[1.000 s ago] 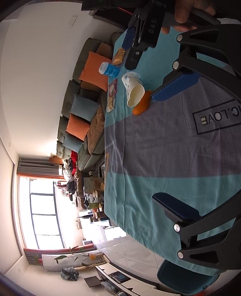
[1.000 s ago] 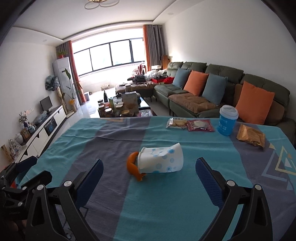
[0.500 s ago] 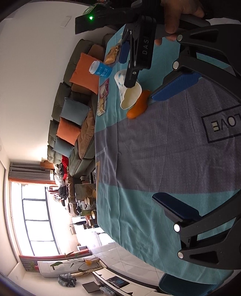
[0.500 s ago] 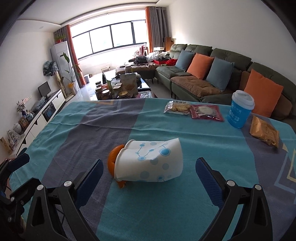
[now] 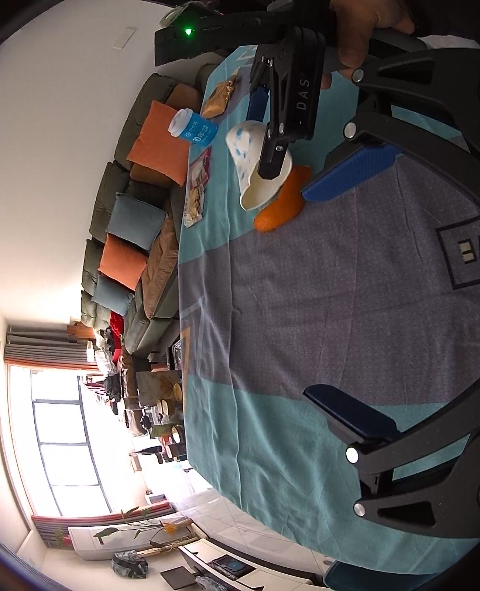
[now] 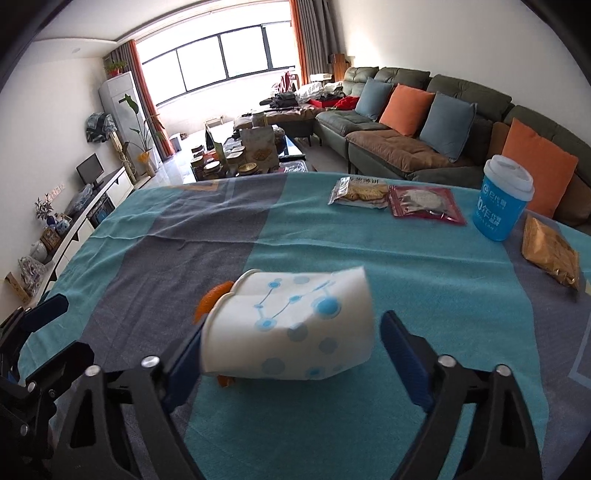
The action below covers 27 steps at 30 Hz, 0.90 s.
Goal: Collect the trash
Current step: 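Grasp the white dotted paper cup with right tool while left tool grasps orange peel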
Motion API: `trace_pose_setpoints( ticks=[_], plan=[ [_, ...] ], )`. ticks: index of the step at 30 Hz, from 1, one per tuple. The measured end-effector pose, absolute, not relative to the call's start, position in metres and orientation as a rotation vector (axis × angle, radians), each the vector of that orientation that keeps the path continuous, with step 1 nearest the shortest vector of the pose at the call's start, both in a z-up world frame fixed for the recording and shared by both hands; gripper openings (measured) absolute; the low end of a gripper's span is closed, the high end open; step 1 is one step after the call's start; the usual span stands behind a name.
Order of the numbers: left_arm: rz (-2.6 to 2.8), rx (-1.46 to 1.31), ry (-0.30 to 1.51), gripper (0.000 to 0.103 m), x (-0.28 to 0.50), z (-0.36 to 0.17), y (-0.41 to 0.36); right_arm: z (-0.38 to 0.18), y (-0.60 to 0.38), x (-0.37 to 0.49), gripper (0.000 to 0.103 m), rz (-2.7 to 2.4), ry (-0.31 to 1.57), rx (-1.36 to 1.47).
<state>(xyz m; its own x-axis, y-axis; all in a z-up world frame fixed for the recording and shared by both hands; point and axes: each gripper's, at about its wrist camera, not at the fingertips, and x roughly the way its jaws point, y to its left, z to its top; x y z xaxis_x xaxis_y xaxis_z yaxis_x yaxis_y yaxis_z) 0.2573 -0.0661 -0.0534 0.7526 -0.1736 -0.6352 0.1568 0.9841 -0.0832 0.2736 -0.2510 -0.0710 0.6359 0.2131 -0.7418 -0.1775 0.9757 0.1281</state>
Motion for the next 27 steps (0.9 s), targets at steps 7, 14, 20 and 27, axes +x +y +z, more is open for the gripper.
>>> trace_pose_setpoints(
  ticks=[7,14,20,27],
  plan=[
    [-0.193,-0.02,0.709,0.098,0.268,-0.056,-0.074,-0.072,-0.26,0.27,0.076,0.22,0.836,0.076],
    [-0.233,-0.007,0.716,0.097,0.287,-0.059,-0.099,-0.062,-0.278,0.264,0.076,0.19,0.805,0.1],
    [-0.267,-0.001,0.756,0.098,0.305,-0.067,-0.121,-0.056,-0.297,0.256,0.076,0.156,0.776,0.132],
    [-0.297,-0.018,0.87,0.071,0.332,-0.084,-0.138,-0.052,-0.31,0.25,0.076,0.153,0.753,0.162]
  ],
)
